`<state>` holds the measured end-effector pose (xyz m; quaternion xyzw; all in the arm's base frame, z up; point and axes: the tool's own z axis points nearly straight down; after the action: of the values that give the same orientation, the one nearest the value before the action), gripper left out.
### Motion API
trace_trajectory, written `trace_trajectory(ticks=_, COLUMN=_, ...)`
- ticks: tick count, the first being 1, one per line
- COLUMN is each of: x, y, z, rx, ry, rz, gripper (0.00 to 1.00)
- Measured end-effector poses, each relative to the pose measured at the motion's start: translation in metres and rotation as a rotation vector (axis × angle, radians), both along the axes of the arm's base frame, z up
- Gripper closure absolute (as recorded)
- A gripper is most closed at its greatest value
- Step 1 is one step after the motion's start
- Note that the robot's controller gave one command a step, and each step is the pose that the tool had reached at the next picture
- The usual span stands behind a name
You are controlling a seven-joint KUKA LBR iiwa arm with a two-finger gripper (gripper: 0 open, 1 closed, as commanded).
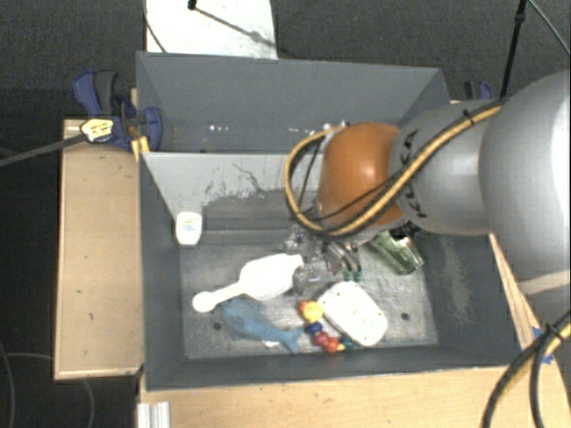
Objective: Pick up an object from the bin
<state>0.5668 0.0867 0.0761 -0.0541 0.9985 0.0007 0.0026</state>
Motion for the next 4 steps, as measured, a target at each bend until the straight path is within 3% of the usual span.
trace_trajectory(ticks=1, x=0.000, y=0.000, z=0.000, rx=0.000, ry=0.000, rz=-0.001, gripper=1.00)
trace_trajectory(ticks=2, x=-0.009, y=0.004, z=0.044, rx=-0.002, ry=0.011, rz=0.009, gripper=1.00)
trace_trajectory(ticks=3, x=0.000, y=-0.001, z=0.058, rx=0.001, ry=-0.009, rz=0.018, gripper=1.00)
trace_trajectory(ticks=4, x=-0.009, y=-0.005, z=0.088, rx=-0.002, ry=0.012, rz=0.019, gripper=1.00)
